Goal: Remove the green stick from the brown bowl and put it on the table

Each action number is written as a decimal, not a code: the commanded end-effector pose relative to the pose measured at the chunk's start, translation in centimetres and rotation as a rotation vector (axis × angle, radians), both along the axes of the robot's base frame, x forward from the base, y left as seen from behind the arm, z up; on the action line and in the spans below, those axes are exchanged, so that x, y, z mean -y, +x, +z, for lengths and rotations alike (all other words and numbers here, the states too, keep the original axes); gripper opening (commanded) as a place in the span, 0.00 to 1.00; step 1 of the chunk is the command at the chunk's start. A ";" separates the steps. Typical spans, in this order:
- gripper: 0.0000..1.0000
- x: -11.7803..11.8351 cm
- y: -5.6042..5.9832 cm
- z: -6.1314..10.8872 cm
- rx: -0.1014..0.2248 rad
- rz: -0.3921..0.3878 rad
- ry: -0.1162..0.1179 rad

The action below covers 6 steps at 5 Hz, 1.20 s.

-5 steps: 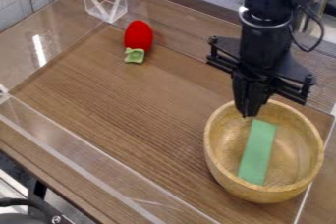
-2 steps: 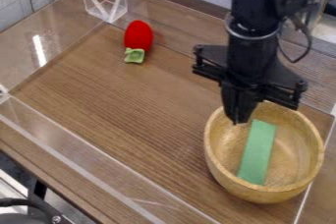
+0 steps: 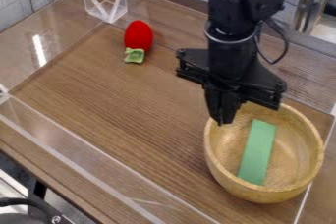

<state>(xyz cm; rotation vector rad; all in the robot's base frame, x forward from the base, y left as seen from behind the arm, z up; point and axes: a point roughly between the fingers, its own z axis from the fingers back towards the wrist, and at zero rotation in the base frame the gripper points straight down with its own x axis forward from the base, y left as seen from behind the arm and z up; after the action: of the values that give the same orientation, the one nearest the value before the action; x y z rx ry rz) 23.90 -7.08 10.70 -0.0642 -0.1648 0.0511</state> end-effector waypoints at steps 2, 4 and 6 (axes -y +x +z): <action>1.00 0.2 0.9 1.6 0.038 0.058 -0.010; 1.00 1.9 0.8 0.7 0.019 0.136 -0.014; 1.00 3.2 1.9 0.4 0.008 0.279 -0.039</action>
<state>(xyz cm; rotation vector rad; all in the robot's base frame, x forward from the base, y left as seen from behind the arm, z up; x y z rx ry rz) 25.02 -9.79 9.88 -0.0541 -0.1354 0.3369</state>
